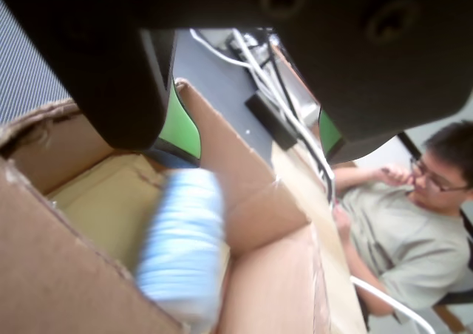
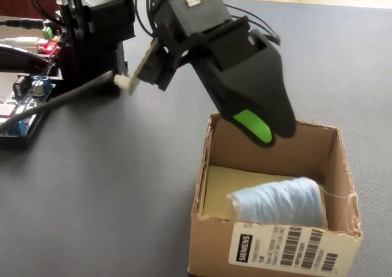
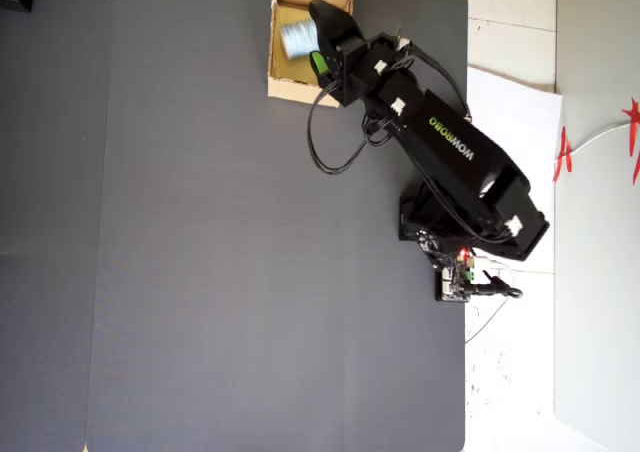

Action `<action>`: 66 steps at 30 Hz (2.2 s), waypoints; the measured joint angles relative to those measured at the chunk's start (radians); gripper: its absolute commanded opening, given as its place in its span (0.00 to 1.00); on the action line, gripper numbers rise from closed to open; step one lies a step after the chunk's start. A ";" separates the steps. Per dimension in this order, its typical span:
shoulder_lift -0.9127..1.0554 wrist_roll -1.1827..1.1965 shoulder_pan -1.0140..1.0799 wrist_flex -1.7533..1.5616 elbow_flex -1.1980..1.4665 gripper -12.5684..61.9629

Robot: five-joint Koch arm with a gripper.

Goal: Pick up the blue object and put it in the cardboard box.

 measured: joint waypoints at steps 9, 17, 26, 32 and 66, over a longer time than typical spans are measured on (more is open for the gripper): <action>0.121 0.081 -0.206 0.000 0.000 0.62; 0.189 0.196 -0.383 0.000 0.003 0.62; 0.321 0.334 -0.572 -0.034 0.135 0.63; 0.403 0.347 -0.689 -0.176 0.308 0.63; 0.509 0.483 -0.762 -0.313 0.896 0.64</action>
